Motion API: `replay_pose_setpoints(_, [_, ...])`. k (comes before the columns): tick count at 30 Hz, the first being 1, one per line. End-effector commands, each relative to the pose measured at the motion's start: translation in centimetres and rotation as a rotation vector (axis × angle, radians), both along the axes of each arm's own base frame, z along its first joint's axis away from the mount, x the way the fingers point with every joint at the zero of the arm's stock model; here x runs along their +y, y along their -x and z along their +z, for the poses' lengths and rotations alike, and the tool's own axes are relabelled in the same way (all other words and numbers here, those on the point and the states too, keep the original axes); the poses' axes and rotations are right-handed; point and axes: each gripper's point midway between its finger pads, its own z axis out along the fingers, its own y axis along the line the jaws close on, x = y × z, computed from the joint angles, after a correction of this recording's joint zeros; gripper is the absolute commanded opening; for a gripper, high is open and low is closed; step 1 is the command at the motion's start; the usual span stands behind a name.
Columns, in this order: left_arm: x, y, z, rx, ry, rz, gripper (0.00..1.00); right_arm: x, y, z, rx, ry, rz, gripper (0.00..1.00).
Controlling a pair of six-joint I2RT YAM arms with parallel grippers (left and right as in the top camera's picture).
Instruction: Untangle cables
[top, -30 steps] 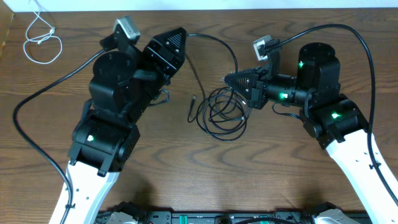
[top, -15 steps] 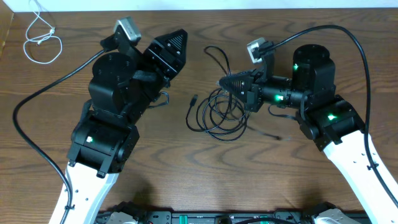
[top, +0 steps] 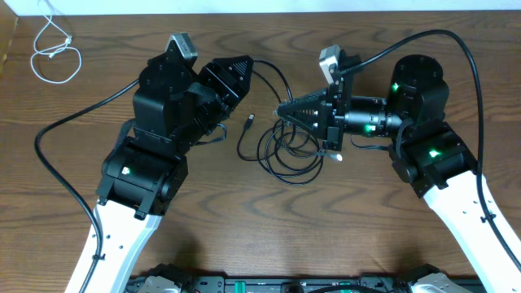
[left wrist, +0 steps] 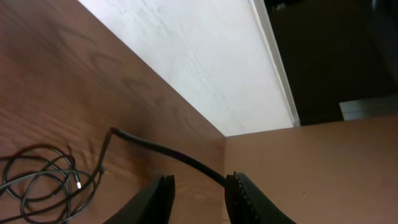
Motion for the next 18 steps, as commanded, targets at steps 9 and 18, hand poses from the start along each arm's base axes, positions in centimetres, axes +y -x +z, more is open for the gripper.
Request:
replay_pose_setpoints(9, [0.0,0.1,0.5,0.159,0.268,0.093,0.39,0.1,1.5,1.1,-0.045,-0.02,0.056,0.01])
replay_pose_setpoints(18, [-1.6,0.9,0.2,0.313,0.445,0.056,0.41,0.4,1.8,1.2,-0.056,-0.024,0.067,0.01])
